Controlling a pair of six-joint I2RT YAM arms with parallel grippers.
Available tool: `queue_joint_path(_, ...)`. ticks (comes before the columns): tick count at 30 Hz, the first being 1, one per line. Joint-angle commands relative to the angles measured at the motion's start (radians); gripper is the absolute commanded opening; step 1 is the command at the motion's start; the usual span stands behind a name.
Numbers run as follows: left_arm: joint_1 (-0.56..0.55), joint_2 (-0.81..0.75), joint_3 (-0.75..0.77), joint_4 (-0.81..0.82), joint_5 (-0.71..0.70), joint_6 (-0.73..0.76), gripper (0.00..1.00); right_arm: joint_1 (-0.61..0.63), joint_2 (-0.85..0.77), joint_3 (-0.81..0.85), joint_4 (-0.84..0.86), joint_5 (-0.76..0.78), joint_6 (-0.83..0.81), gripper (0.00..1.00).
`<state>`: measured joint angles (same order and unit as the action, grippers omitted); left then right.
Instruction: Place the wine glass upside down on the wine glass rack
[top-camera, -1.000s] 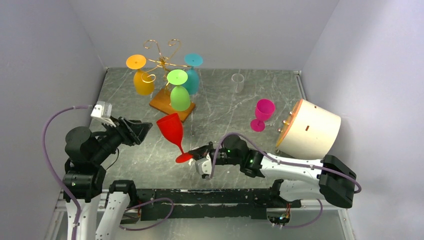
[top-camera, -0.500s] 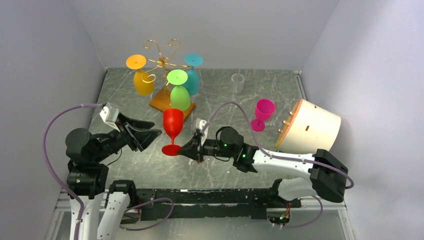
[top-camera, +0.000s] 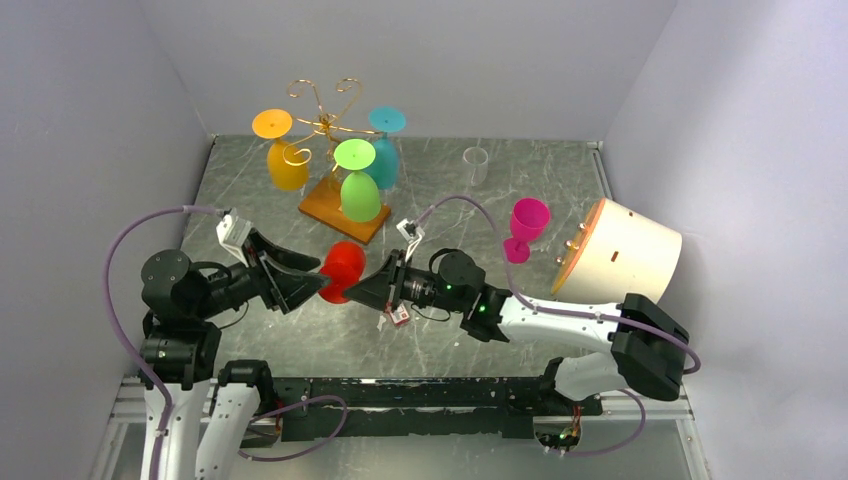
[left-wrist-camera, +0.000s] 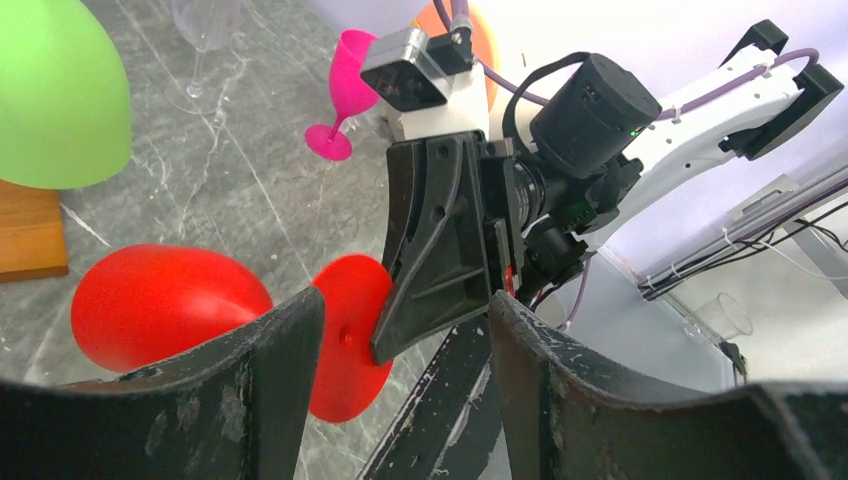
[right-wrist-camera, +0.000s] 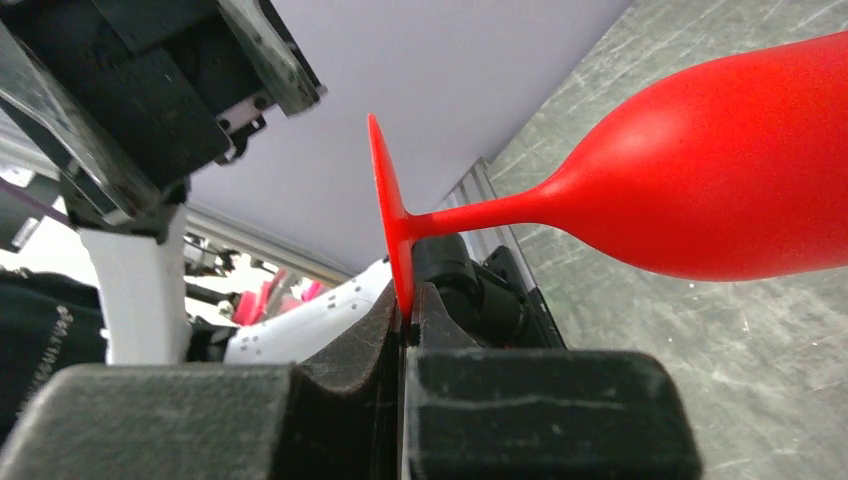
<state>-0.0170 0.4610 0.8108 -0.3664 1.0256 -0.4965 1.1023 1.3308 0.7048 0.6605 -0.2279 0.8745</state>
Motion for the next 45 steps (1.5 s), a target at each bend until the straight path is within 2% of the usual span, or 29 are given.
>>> queue_joint_path(1,-0.006,-0.014,-0.021,-0.04,0.008,-0.005,0.66,-0.009,-0.033,-0.016,0.09,0.045,0.109,0.0)
queue_joint_path(4,-0.006,0.004,-0.027,-0.064,-0.01,-0.013,0.65,-0.01,-0.038,-0.023,0.109,0.049,0.105,0.0)
queue_joint_path(8,-0.006,0.001,-0.07,0.015,0.021,-0.096,0.63,-0.009,-0.048,-0.037,0.125,0.055,0.119,0.0)
queue_joint_path(14,-0.006,0.038,-0.059,-0.05,-0.043,-0.075,0.61,-0.01,-0.066,-0.046,0.122,0.07,0.117,0.0)
queue_joint_path(23,-0.007,0.041,-0.09,-0.012,-0.04,-0.126,0.65,-0.01,-0.068,-0.055,0.123,0.072,0.114,0.0)
queue_joint_path(27,-0.006,0.04,-0.071,-0.039,-0.068,-0.116,0.7,-0.011,-0.066,-0.054,0.111,0.07,0.106,0.0)
queue_joint_path(38,-0.006,0.042,-0.049,-0.096,-0.117,-0.084,0.71,-0.01,-0.093,-0.075,0.099,0.099,0.112,0.0)
queue_joint_path(41,-0.007,0.042,-0.059,-0.066,-0.098,-0.107,0.68,-0.011,-0.085,-0.075,0.11,0.093,0.119,0.0)
queue_joint_path(45,-0.006,0.043,-0.077,-0.005,-0.04,-0.167,0.59,-0.01,-0.058,-0.051,0.113,0.061,0.124,0.0)
